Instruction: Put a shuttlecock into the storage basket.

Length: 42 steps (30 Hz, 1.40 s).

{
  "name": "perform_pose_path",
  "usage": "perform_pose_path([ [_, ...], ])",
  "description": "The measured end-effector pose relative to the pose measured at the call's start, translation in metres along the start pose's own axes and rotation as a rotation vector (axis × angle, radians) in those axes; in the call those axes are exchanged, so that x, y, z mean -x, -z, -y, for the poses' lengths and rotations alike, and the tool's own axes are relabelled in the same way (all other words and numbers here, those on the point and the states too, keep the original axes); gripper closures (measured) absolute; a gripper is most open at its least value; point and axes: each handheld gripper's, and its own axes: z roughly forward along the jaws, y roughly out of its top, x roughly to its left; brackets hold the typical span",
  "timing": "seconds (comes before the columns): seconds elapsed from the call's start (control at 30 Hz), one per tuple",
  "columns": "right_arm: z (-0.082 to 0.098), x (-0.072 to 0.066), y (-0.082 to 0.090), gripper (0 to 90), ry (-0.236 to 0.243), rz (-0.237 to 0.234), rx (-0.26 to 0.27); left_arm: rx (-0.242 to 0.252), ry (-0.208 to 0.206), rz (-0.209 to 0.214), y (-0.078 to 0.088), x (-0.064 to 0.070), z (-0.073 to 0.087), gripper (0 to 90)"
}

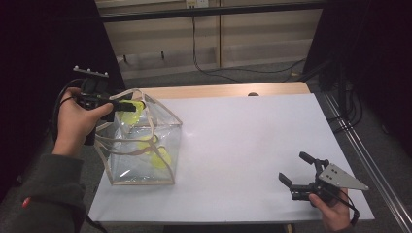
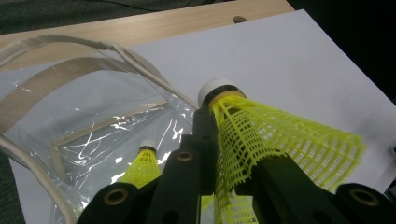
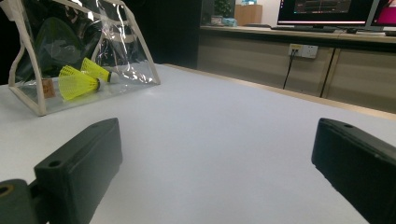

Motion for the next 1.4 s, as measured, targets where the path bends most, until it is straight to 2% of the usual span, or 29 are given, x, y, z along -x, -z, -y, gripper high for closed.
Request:
perform_pose_path([
  [0.3, 0.000, 0.000, 0.000, 1.6, -0.001, 0.000, 0.000, -0.002, 0.003, -0.017, -0.002, -0.005, 0.005, 83.4],
  [0.73, 0.000, 0.000, 0.000, 1.6, -0.002, 0.000, 0.000, 0.000, 0.008, -0.020, -0.005, -0.010, 0.014, 83.1],
  [1.03, 0.000, 0.000, 0.000, 1.6, -0.001, -0.001, 0.001, -0.003, 0.020, -0.044, -0.006, -0.017, 0.020, 83.2],
  [1.4, 0.000, 0.000, 0.000, 1.6, -0.003, -0.005, -0.001, -0.003, 0.014, -0.049, -0.007, -0.019, 0.025, 82.9],
])
